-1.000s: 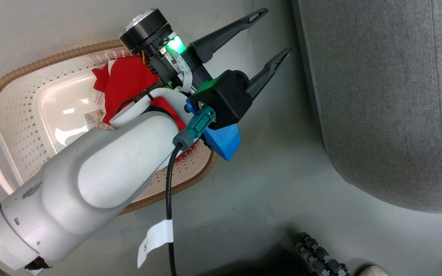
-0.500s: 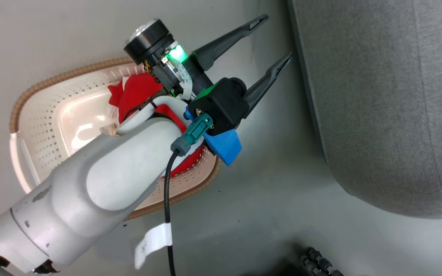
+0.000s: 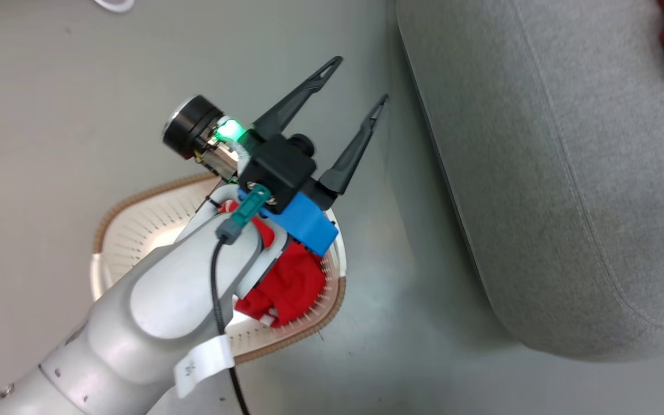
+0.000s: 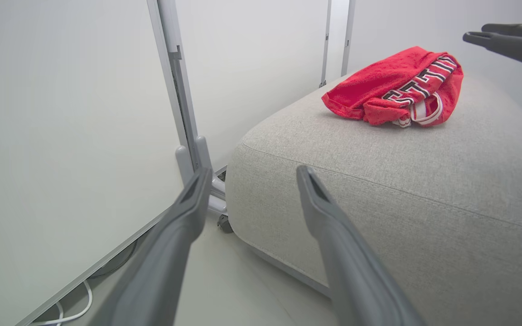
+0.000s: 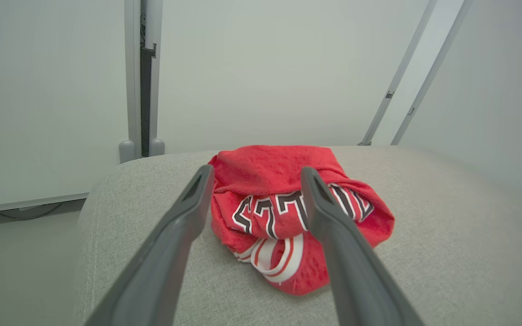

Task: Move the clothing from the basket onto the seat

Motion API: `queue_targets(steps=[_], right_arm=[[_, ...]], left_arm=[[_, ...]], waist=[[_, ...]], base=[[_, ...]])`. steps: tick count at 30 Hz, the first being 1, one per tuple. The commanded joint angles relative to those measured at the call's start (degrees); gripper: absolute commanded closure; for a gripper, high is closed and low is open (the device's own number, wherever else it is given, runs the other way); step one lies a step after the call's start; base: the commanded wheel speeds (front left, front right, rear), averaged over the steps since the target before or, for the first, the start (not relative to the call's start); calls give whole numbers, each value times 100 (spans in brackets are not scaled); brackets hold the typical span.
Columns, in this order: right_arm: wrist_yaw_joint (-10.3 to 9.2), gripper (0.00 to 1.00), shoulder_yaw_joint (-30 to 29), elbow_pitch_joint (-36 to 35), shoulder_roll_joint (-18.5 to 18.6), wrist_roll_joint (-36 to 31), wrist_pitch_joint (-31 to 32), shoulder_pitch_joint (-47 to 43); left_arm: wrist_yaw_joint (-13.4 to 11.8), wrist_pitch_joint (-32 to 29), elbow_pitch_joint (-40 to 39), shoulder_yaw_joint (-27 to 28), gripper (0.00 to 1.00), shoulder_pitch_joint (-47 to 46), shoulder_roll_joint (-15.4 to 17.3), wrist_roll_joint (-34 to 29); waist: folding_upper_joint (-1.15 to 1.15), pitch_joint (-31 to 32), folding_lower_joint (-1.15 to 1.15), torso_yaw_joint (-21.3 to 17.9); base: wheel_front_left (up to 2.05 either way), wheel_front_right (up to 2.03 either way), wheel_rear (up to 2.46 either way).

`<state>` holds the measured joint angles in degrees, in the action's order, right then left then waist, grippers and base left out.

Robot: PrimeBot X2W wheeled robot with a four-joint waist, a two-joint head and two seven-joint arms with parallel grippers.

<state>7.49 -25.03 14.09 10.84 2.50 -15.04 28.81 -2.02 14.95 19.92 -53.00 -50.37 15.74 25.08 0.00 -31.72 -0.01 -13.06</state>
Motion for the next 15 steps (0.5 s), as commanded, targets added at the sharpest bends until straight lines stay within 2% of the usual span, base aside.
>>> queue_targets(steps=[1,7,15], right_arm=[[1,0,159,-77,-44,-39,-22,-167],[1,0,717,-231,-111,-79,-21,-412],[1,0,1555,-342,-217,-43,-22,-585]], left_arm=[[-59,28,-76,194,0,201,-7,-8],[-164,31,-289,935,0,793,-32,-73],[-98,31,-465,2133,0,1728,-168,-341]], waist=[[0,509,1,294],[0,967,1,633],[0,1548,1,1085]], base=[[0,0,0],[0,0,0],[0,0,0]])
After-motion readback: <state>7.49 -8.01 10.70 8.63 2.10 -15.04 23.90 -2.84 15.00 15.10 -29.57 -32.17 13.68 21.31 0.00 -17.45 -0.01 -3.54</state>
